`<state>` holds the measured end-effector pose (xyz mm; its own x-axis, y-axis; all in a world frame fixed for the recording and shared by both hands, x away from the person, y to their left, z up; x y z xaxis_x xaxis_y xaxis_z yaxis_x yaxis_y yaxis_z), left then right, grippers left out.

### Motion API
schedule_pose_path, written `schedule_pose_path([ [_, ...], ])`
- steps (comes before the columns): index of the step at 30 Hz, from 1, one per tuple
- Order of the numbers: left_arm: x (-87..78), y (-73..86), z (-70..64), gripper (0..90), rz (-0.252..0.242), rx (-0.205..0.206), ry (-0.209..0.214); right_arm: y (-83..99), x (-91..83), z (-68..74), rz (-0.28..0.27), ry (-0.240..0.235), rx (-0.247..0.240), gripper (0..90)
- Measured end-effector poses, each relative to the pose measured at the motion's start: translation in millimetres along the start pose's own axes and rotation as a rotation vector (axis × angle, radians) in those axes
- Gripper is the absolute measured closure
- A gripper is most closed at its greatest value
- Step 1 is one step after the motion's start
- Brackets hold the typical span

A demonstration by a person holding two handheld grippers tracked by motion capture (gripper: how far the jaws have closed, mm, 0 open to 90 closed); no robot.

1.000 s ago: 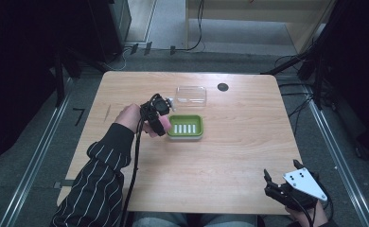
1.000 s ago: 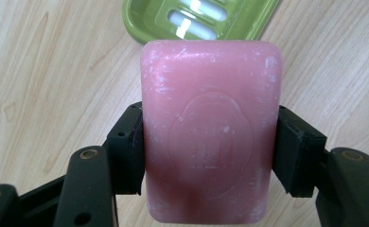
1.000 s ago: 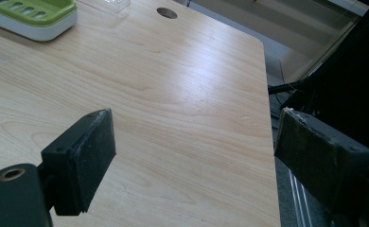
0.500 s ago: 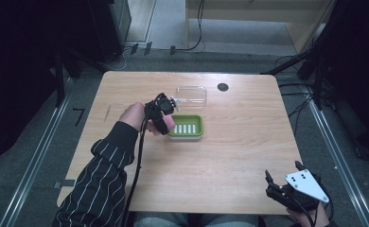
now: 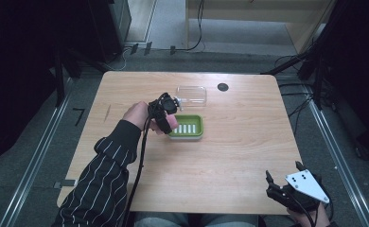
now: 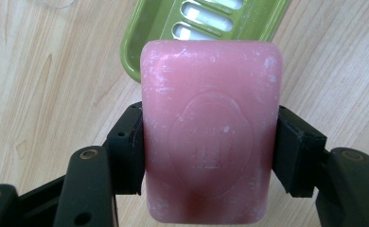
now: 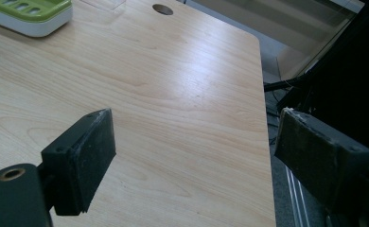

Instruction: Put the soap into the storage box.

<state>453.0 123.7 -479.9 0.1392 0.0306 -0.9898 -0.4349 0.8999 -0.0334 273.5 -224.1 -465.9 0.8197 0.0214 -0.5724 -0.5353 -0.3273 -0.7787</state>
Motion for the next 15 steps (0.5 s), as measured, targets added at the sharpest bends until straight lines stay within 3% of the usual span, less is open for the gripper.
schedule_pose_path([
  [15,1.8,-9.9,-1.4,38.3,-0.008,0.048,-0.004,1.2,-0.7,-0.6,0.004,0.005,0.000,13.9],
])
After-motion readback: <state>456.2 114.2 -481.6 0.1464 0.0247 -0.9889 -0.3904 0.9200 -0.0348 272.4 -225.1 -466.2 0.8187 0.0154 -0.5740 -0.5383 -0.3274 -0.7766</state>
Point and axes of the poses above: each handheld gripper's, and its own axes: x roughly forward along the jaws, y roughly out of its underside, z roughly to its left, the point moved 10 cm from there along x, roughly forward along the jaws, and after that the axes turned 7 degrees about z, right-handed, at the moved point
